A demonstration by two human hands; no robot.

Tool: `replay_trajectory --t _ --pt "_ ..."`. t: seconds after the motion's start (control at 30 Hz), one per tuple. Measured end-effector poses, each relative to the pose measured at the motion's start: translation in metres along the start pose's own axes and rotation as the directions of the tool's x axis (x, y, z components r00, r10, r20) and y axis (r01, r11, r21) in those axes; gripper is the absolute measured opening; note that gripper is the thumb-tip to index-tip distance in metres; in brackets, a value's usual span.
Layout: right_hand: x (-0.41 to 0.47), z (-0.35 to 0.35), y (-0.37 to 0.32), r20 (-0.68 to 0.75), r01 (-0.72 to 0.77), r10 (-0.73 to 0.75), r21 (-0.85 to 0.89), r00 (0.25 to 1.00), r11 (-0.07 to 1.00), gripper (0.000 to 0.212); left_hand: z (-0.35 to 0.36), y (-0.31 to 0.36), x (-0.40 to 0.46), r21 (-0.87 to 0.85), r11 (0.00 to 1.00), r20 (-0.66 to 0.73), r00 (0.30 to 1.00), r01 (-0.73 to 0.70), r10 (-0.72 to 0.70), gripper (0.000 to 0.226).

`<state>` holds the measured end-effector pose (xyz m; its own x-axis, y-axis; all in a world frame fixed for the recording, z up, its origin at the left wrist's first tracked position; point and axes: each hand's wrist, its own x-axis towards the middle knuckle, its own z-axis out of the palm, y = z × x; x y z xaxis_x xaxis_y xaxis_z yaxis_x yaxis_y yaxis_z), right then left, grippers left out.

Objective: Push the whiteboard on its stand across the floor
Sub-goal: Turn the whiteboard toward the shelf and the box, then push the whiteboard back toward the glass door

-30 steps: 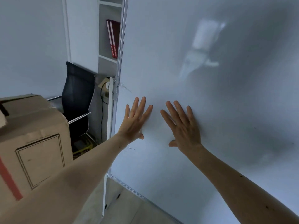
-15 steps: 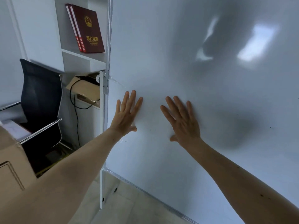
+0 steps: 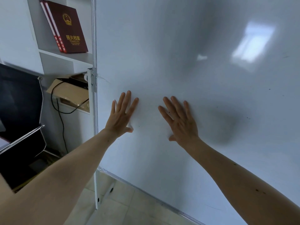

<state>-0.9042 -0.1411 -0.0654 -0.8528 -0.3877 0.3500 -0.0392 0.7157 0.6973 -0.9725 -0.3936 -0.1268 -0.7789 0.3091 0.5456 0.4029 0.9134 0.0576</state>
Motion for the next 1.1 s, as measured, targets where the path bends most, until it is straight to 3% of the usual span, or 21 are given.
replay_trajectory --t 0.33,0.5,0.67,0.87,1.1 --pt "-0.046 -0.002 0.033 -0.049 -0.074 0.073 -0.017 0.996 0.997 0.143 -0.015 0.033 0.006 0.014 0.995 -0.025 0.995 -0.096 0.096 0.160" --pt "-0.094 -0.004 0.066 -0.101 -0.156 0.158 0.029 0.982 0.987 0.144 -0.026 0.086 0.017 0.019 0.969 -0.046 0.968 -0.248 0.249 0.162" --pt "-0.164 0.000 0.100 -0.027 -0.314 0.315 0.015 0.949 0.949 0.149 -0.037 0.164 0.030 0.005 0.908 -0.100 0.903 -0.418 0.417 0.163" --pt "-0.260 0.007 0.150 0.096 -0.480 0.483 -0.051 0.871 0.876 0.148 -0.046 0.283 0.034 0.010 0.786 -0.179 0.772 -0.618 0.609 0.157" --pt "-0.374 0.024 0.221 0.220 -0.624 0.626 -0.084 0.749 0.777 0.148 -0.058 0.434 0.028 0.057 0.685 -0.179 0.667 -0.727 0.723 0.157"
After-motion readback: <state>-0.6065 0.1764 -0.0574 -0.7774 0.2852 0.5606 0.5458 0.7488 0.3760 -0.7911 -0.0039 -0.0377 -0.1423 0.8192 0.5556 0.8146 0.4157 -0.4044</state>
